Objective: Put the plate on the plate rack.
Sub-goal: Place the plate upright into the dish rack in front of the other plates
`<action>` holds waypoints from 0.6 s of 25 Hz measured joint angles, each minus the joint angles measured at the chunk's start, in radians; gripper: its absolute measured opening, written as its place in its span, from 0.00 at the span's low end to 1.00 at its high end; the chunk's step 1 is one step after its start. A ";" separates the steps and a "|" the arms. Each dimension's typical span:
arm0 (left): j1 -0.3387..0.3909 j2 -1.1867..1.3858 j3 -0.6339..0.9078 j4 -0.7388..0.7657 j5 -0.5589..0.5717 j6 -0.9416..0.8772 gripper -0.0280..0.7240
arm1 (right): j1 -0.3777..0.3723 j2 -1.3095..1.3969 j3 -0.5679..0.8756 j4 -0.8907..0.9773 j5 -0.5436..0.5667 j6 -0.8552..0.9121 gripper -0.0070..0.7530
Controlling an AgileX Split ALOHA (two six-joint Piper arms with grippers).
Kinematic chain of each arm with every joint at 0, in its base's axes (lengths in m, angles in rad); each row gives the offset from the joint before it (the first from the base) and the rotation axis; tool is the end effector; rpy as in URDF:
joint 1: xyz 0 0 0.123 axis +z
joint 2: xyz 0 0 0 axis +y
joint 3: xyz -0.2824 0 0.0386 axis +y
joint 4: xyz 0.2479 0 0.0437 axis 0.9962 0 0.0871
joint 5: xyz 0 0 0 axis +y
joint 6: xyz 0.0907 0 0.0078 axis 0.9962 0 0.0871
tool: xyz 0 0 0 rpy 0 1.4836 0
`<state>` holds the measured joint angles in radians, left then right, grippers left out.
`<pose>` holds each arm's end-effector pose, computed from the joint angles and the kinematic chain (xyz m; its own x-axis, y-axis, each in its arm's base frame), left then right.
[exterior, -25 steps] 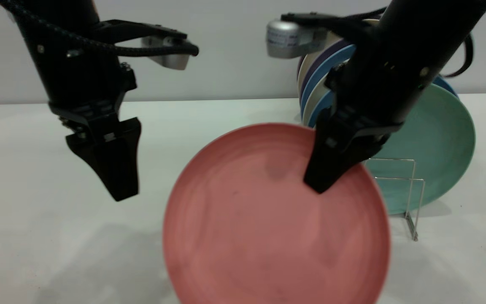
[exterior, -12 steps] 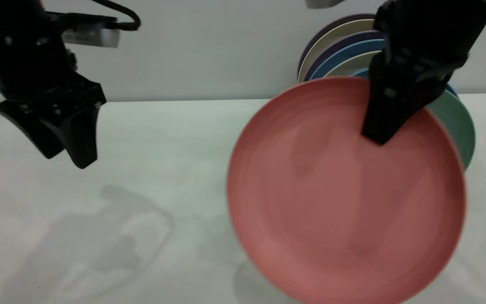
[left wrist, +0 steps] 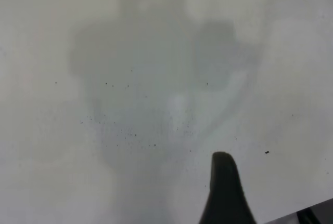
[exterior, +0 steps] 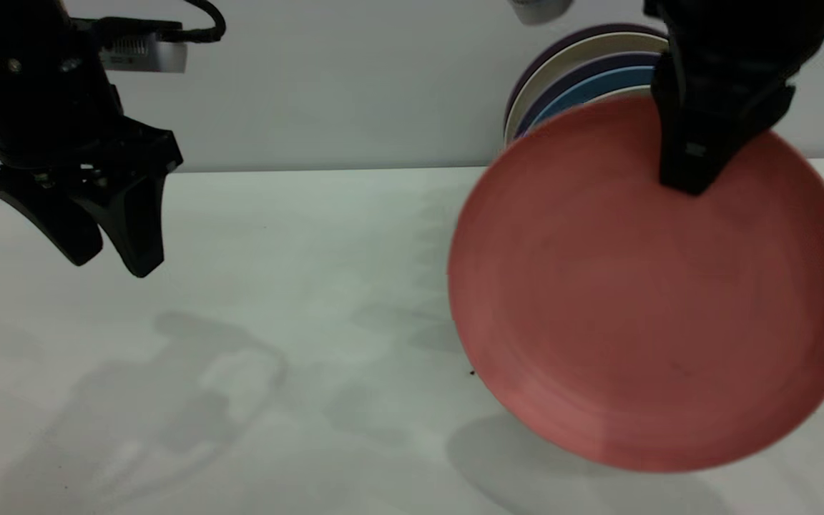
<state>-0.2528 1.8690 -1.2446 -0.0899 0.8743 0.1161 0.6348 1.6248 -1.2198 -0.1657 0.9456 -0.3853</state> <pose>0.3480 -0.0964 0.1825 -0.9389 0.3026 -0.1643 0.3155 0.9471 -0.0585 0.2702 0.1839 0.2595 -0.4208 -0.8814 -0.2144 -0.8466 0.4665 -0.2561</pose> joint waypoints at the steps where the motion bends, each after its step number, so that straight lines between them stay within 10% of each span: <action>1: 0.000 0.000 0.000 0.000 0.000 0.000 0.75 | 0.016 -0.009 -0.002 -0.019 0.004 0.017 0.10; 15: 0.000 0.000 0.000 0.000 -0.002 -0.003 0.75 | 0.174 -0.042 -0.008 -0.399 0.031 0.212 0.10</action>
<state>-0.2528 1.8690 -1.2446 -0.0899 0.8723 0.1129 0.8090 1.5830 -1.2279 -0.5645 0.9766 -0.1738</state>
